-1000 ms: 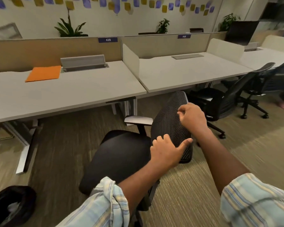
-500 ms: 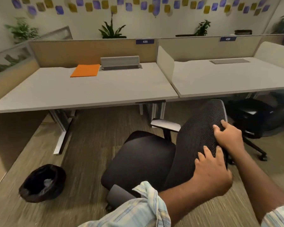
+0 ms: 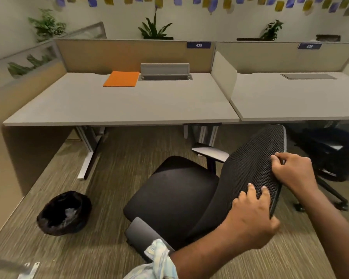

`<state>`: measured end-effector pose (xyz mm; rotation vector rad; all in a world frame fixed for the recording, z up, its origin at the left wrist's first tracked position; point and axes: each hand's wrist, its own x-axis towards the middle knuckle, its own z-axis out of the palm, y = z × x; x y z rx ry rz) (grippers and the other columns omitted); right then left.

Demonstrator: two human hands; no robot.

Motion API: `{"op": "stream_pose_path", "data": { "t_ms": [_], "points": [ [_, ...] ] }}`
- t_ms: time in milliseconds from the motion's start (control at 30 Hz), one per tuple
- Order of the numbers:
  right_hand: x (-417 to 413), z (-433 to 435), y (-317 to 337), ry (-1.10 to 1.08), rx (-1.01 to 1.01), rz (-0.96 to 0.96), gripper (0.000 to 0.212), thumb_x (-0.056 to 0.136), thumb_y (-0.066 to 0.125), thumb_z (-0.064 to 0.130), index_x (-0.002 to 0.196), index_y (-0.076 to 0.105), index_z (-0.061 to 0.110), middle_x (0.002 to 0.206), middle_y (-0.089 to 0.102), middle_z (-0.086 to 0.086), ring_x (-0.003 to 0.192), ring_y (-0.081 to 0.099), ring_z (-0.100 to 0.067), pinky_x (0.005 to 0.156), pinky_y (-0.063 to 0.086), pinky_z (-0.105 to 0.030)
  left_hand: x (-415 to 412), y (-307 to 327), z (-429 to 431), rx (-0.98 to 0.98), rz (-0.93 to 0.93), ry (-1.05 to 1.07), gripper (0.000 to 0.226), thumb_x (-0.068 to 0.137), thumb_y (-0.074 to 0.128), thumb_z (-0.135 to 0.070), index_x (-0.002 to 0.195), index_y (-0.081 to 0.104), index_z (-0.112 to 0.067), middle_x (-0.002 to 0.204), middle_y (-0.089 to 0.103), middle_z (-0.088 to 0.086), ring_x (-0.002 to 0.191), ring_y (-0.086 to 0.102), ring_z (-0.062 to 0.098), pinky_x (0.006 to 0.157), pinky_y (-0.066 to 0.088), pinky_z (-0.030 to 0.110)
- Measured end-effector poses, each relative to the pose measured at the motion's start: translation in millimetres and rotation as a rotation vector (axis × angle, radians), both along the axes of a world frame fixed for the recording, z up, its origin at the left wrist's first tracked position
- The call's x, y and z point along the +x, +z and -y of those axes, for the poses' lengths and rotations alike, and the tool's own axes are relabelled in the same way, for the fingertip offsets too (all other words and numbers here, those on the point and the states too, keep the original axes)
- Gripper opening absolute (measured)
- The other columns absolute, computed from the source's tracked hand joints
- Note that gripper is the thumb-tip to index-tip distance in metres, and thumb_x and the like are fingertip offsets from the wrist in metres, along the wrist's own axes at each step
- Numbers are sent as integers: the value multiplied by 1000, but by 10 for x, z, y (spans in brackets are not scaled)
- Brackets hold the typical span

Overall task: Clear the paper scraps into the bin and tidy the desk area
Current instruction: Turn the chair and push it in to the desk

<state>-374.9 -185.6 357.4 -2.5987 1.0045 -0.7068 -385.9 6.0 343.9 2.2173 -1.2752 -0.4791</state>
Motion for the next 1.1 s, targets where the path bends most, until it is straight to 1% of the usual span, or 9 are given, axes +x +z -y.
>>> {"op": "stream_pose_path", "data": {
  "t_ms": [133,233,467,667,800,933,967,1033,1100],
  "points": [
    [231,-237,45,33,-94,-25,21,84,63,24,88,72,6,79,72,-19,65,62,-33,66,48,-33,296,54,-341,2,-7,-13,68,90,43,-37,148,15,-16,155,13,25,139,20,41,114,23,50],
    [438,-439,90,34,-80,-82,21,85,61,26,73,65,8,70,68,-19,64,60,-36,61,43,-32,552,96,-588,11,-13,-32,70,90,48,-38,148,16,-16,156,13,23,142,19,37,117,22,45],
    [824,-913,135,95,-24,-146,22,88,58,28,73,61,11,64,63,-12,61,60,-31,63,54,-41,1093,203,-1162,20,-36,-66,71,89,53,-37,149,19,-19,158,14,15,144,18,27,115,19,33],
    [1107,-1324,50,192,-55,-146,30,89,59,28,62,50,19,47,52,3,41,51,-13,39,32,-21,1515,271,-1767,62,-56,-44,66,89,53,-34,147,23,-30,159,17,1,143,21,17,112,18,26],
    [1288,-1705,57,245,-69,-178,33,91,55,34,62,53,19,48,50,6,43,49,-11,40,30,-22,1714,197,-2077,210,201,127,58,91,44,-32,145,24,-34,151,35,4,137,30,30,111,27,47],
    [1488,-2136,47,242,-270,-244,40,93,51,41,63,62,17,56,48,9,51,44,-10,45,31,-23,1889,-43,-2479,295,311,250,57,96,35,-29,145,7,-38,153,28,12,142,19,37,114,11,60],
    [1547,-2209,49,250,-342,-247,37,92,53,41,66,66,18,64,49,8,59,43,-12,50,34,-25,1970,-79,-2624,259,391,240,56,97,34,-28,145,8,-36,152,31,12,141,23,35,114,11,61],
    [1706,-2286,63,277,-438,-245,29,89,56,41,70,68,22,80,49,4,73,45,-17,59,39,-32,2164,-162,-2895,133,562,200,47,97,34,-33,143,26,-30,139,51,9,129,45,29,110,31,54],
    [1891,-2326,48,399,-342,-233,24,90,56,38,69,60,27,83,52,6,75,50,-15,66,45,-36,2360,-188,-3100,0,591,215,42,99,29,-43,136,42,-30,125,63,2,108,59,19,93,49,39]
  ]
}}
